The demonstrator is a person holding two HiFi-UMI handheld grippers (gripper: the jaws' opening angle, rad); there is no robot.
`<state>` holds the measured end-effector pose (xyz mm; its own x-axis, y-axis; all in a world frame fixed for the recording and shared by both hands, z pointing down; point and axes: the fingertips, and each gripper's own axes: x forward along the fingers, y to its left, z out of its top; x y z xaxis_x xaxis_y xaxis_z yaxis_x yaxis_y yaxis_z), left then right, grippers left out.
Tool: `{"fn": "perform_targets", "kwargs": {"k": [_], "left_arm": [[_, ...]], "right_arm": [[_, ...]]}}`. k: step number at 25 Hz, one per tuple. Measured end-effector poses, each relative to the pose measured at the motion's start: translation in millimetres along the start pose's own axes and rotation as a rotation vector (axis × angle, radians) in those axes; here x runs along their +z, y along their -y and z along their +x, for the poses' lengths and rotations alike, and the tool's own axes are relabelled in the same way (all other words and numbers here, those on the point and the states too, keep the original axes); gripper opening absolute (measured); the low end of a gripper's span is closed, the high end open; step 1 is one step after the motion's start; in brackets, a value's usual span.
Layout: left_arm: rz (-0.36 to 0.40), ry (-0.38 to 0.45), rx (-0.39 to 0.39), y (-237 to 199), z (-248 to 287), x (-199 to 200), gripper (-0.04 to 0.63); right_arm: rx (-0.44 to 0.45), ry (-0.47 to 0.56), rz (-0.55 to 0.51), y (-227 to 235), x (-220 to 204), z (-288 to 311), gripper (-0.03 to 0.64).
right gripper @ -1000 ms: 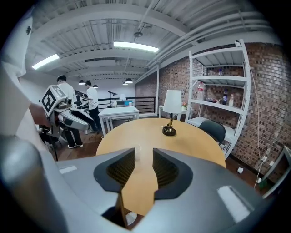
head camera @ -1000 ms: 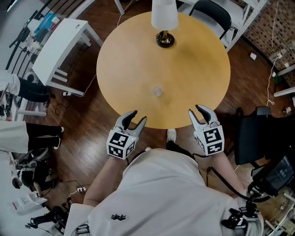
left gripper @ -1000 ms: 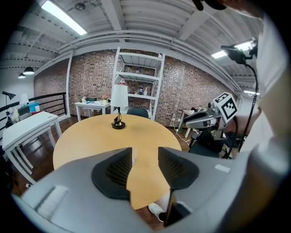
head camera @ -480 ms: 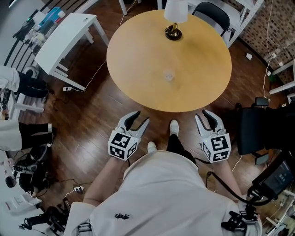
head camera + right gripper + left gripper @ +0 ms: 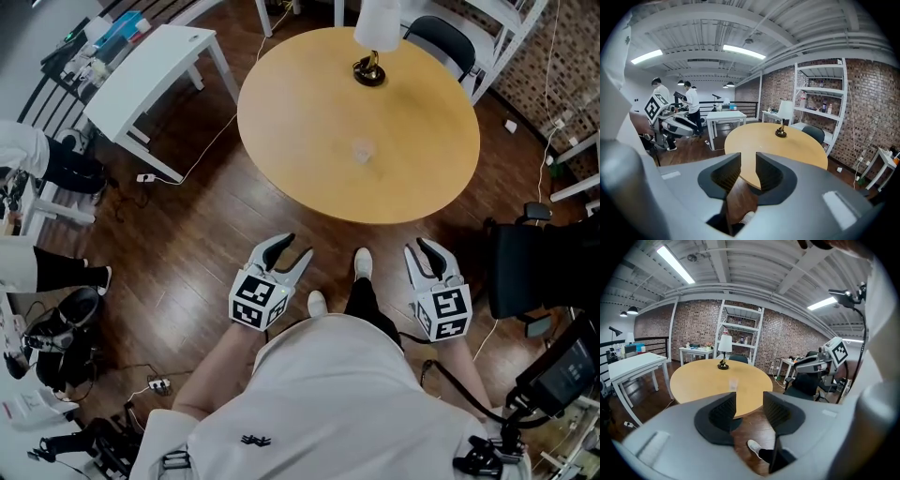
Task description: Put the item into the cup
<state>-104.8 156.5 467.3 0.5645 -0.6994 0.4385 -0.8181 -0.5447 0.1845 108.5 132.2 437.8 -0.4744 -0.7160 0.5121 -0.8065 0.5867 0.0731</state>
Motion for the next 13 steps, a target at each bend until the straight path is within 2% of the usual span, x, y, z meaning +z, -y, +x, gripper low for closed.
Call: {"fn": "perform_targets", "kwargs": {"k": [13], "left_arm": [[0.006,0.011,0.015,-13.2,-25.0,-4.5,0.162]], "right_arm": [[-0.003,0.01,-0.02,-22.3,10.7,4.6,0.095]]}}
